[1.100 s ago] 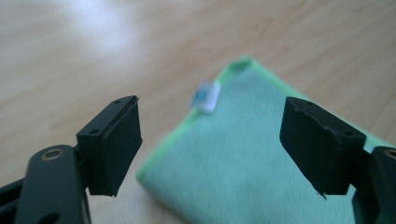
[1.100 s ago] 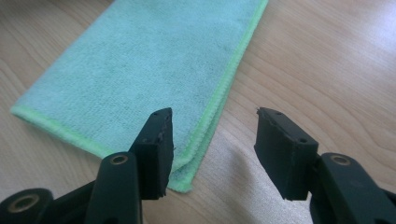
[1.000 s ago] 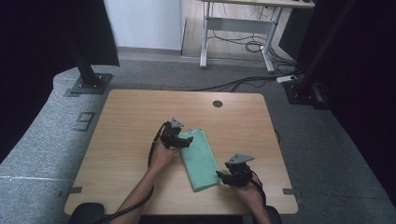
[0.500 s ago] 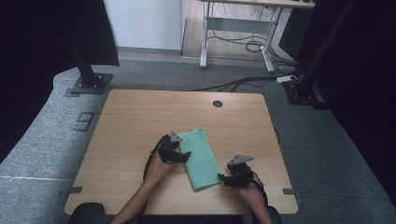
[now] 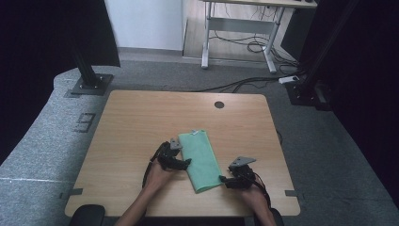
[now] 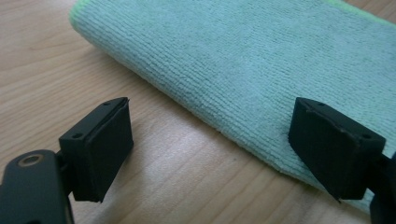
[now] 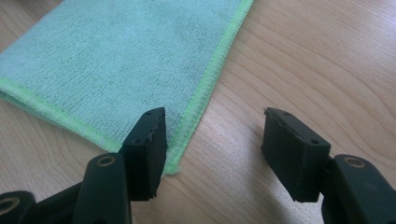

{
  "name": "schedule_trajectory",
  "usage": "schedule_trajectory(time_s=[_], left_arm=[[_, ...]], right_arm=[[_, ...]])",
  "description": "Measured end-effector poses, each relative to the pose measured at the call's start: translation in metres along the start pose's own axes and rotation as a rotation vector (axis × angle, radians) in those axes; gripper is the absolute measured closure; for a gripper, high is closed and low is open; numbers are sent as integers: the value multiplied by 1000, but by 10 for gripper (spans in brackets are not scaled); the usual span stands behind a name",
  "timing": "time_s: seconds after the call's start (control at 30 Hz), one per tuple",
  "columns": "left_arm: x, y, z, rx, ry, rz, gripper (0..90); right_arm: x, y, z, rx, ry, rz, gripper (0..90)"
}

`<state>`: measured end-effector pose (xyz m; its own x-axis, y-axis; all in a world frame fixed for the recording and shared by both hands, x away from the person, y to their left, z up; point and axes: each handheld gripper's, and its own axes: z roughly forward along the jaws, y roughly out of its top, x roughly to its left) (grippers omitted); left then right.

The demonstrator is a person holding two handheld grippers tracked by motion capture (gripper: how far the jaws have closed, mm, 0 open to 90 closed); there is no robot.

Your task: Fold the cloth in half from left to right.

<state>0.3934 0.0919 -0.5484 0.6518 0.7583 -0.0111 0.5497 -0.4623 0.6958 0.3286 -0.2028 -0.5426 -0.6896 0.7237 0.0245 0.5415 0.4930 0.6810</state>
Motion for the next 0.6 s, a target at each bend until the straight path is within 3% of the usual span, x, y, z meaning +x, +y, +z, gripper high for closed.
schedule_trajectory(time_s=[0.3, 0.6], left_arm=[[7, 0, -1, 8, 26, 5, 92], [23, 0, 0, 21, 43, -20, 44]], right_arm=[[9, 3, 3, -2, 2, -2, 414], [21, 10, 11, -8, 22, -24, 413]])
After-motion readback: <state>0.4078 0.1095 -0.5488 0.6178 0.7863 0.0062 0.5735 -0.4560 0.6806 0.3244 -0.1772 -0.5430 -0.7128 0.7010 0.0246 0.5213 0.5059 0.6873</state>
